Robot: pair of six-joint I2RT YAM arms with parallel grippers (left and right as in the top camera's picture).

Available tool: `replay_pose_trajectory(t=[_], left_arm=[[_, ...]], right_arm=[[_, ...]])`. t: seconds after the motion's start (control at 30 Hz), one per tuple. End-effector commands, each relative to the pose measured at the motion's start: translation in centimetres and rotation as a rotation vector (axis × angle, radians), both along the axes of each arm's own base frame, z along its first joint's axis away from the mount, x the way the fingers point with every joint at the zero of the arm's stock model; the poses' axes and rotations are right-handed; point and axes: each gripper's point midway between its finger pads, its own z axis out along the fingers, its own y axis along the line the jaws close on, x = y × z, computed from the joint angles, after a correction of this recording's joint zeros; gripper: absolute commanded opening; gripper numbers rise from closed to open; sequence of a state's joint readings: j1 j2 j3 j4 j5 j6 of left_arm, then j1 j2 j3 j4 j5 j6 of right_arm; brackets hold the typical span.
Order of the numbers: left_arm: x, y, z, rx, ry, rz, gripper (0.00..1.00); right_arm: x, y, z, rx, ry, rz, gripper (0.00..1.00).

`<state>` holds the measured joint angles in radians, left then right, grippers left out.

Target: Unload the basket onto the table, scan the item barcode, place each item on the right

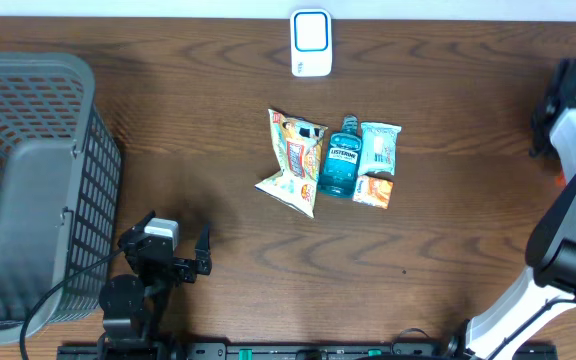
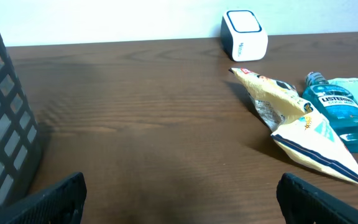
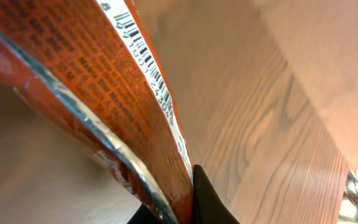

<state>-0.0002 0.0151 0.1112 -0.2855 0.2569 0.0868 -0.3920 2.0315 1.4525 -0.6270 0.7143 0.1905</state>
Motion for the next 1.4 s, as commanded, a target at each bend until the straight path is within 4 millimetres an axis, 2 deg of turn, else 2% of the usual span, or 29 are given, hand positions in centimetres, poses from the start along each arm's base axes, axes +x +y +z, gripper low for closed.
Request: replay_pose_trajectory(t=[0.0, 0.1, 0.2, 0.23, 0.27, 0.3, 0.33, 0.47, 0.53, 0.6, 0.7, 0.83, 0.9, 1.0, 1.13, 1.23, 1.37], left_arm=[[-0.1, 0.0, -1.1, 0.011, 0.029, -0.003, 0.98], [-0.1, 0.0, -1.1, 0.011, 0.029, -0.003, 0.98], [-0.1, 0.0, -1.1, 0.011, 0.029, -0.003, 0.98], [-0.1, 0.0, -1.1, 0.011, 0.029, -0.003, 0.98], [-0.1, 0.0, -1.1, 0.011, 0.029, -0.003, 0.98], [-0.1, 0.0, -1.1, 0.011, 0.029, -0.003, 0.98], [-0.1, 0.0, -1.1, 0.011, 0.029, -0.003, 0.98], [-0.1, 0.0, -1.1, 0.011, 0.029, -0.003, 0.98], [-0.1, 0.1, -1.1, 0.011, 0.029, -0.003, 0.98], [-0.1, 0.0, -1.1, 0.012, 0.029, -0.003, 0.98], [-0.1, 0.0, -1.1, 0.011, 0.029, -0.003, 0.98], [-0.1, 0.0, -1.1, 0.011, 0.029, -0.003, 0.98], [-0.1, 0.0, -1.1, 0.011, 0.029, -0.003, 0.98], [-0.1, 0.0, -1.1, 0.011, 0.029, -0.003, 0.98], [-0.1, 0.0, -1.1, 0.011, 0.029, -0.003, 0.98], [-0.1, 0.0, -1.1, 0.011, 0.029, -0.003, 0.98], [-0.1, 0.0, -1.1, 0.011, 0.029, -0.003, 0.98]], right_arm=[[-3.2, -3.0, -1.2, -0.056, 0.045, -0.117, 0.02], [-5.4, -5.4, -1.1, -0.089, 0.064, -0.194, 0.06], [-7.3, -7.6, 0.1, -0.131, 0.069, -0.261, 0.2], [-7.9, -8.1, 0.4, -0.141, 0.073, -0.28, 0.29], [-8.3, -8.6, 0.7, -0.143, 0.07, -0.294, 0.4], [-8.6, -8.9, 0.8, -0.138, 0.071, -0.304, 0.72], [-8.8, -9.0, 0.8, -0.12, 0.069, -0.306, 0.99], [-7.3, -7.2, -0.3, 0.04, -0.013, -0.244, 0.99], [-6.2, -6.2, 0.2, 0.084, -0.083, -0.235, 0.99], [-5.7, -5.9, 1.9, 0.063, -0.149, -0.259, 0.99], [-6.2, -6.1, 6.1, -0.031, -0.25, -0.318, 0.99], [-9.9, -8.2, 12.0, -0.21, -0.337, -0.447, 0.99], [-11.1, -9.0, 13.1, -0.212, -0.37, -0.473, 0.99], [-13.0, -9.5, 12.4, -0.143, -0.389, -0.521, 0.99], [-16.5, -10.1, 11.1, -0.115, -0.449, -0.715, 0.99], [-16.5, -10.7, 10.5, -0.062, -0.56, -0.776, 0.99], [-15.3, -11.8, 10.8, -0.032, -0.689, -0.786, 0.99]])
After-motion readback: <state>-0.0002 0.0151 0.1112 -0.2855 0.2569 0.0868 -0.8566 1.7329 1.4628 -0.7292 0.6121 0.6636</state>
